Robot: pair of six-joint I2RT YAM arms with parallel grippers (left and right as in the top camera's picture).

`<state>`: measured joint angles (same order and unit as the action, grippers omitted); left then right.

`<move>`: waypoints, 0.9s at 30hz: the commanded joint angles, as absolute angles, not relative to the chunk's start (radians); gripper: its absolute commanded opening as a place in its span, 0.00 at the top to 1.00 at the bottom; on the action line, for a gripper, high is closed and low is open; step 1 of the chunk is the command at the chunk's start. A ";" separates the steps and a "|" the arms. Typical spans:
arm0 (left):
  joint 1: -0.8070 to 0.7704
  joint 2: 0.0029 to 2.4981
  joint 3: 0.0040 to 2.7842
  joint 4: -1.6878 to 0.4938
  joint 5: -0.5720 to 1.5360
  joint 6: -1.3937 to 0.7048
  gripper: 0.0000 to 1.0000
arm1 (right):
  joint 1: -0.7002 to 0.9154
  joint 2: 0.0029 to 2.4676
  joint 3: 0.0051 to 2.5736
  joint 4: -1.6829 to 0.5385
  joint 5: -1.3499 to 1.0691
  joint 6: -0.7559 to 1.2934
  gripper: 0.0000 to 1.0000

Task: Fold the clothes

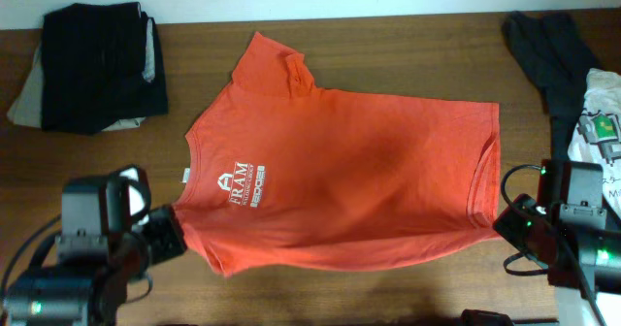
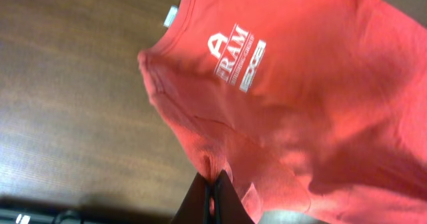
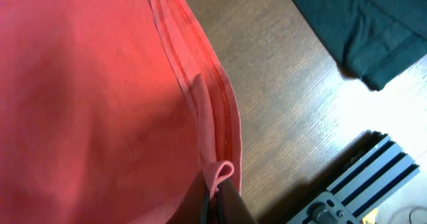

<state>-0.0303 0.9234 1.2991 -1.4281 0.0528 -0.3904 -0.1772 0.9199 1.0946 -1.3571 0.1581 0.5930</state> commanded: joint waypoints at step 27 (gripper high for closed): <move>-0.031 1.528 1.293 -1.000 -0.130 -0.434 0.99 | -0.185 1.095 0.874 -1.090 0.240 0.788 0.95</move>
<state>-0.0303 1.4986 1.2930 -1.0302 -0.0830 -0.4103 -0.1772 1.0397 0.8803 -1.1225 0.2104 0.7708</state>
